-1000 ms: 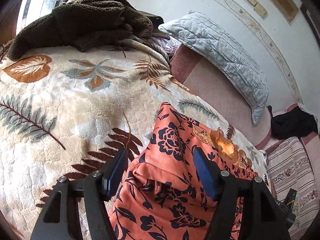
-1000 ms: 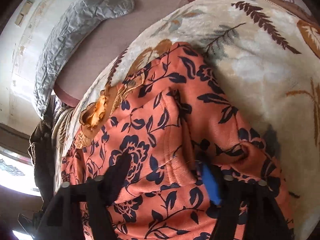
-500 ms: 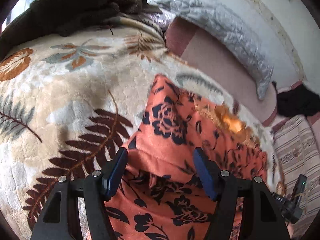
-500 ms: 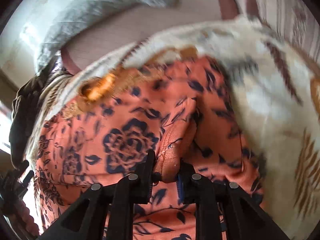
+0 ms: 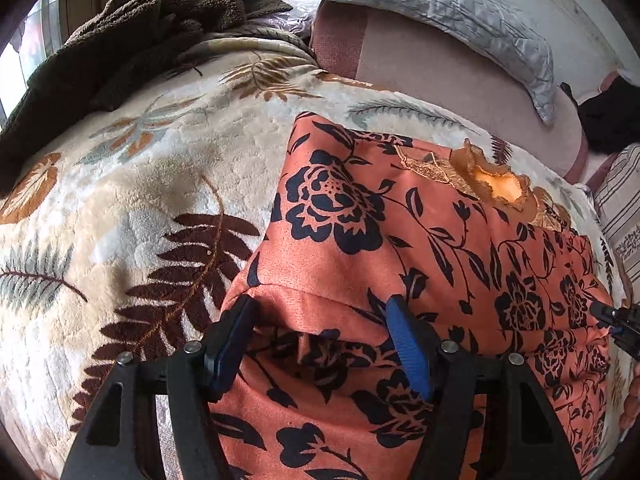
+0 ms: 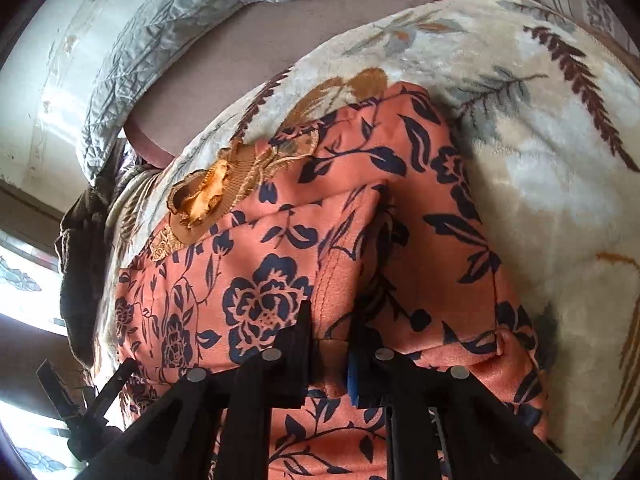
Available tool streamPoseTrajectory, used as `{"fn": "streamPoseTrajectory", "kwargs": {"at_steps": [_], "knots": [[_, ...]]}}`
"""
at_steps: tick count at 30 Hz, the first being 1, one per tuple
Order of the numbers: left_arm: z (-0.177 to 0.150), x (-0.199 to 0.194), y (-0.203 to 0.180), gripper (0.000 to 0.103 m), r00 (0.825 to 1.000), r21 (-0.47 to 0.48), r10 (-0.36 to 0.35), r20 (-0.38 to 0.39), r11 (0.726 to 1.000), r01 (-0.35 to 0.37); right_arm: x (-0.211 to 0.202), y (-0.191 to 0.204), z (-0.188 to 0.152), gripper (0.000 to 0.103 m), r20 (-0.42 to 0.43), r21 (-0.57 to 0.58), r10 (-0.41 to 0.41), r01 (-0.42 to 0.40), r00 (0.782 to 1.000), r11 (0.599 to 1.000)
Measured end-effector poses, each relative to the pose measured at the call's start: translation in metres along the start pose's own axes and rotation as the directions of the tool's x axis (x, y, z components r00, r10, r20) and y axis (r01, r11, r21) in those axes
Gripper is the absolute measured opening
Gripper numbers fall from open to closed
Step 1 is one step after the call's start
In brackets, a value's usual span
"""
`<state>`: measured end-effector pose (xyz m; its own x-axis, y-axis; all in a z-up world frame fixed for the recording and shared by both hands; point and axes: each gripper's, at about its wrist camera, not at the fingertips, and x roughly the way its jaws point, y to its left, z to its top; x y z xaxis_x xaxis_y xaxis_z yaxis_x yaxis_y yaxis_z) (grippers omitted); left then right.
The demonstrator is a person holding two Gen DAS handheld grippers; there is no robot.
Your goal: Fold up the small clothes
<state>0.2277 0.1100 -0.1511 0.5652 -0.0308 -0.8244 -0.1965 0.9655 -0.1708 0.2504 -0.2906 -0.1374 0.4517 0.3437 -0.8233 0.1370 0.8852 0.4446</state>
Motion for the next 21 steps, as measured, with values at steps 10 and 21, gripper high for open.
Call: {"fn": "streamPoseTrajectory", "kwargs": {"at_steps": [10,21], "knots": [[-0.001,0.013,-0.001,0.068,1.0,0.006,0.002,-0.02,1.0,-0.002,0.014,-0.001,-0.006,0.026,0.059,-0.152,-0.243,0.25,0.968,0.956],[-0.005,0.014,-0.006,0.07,0.996,0.071,0.085,-0.005,0.994,-0.085,-0.042,0.018,-0.004,0.072,0.175,-0.061,0.14,-0.131,0.974,0.989]]}}
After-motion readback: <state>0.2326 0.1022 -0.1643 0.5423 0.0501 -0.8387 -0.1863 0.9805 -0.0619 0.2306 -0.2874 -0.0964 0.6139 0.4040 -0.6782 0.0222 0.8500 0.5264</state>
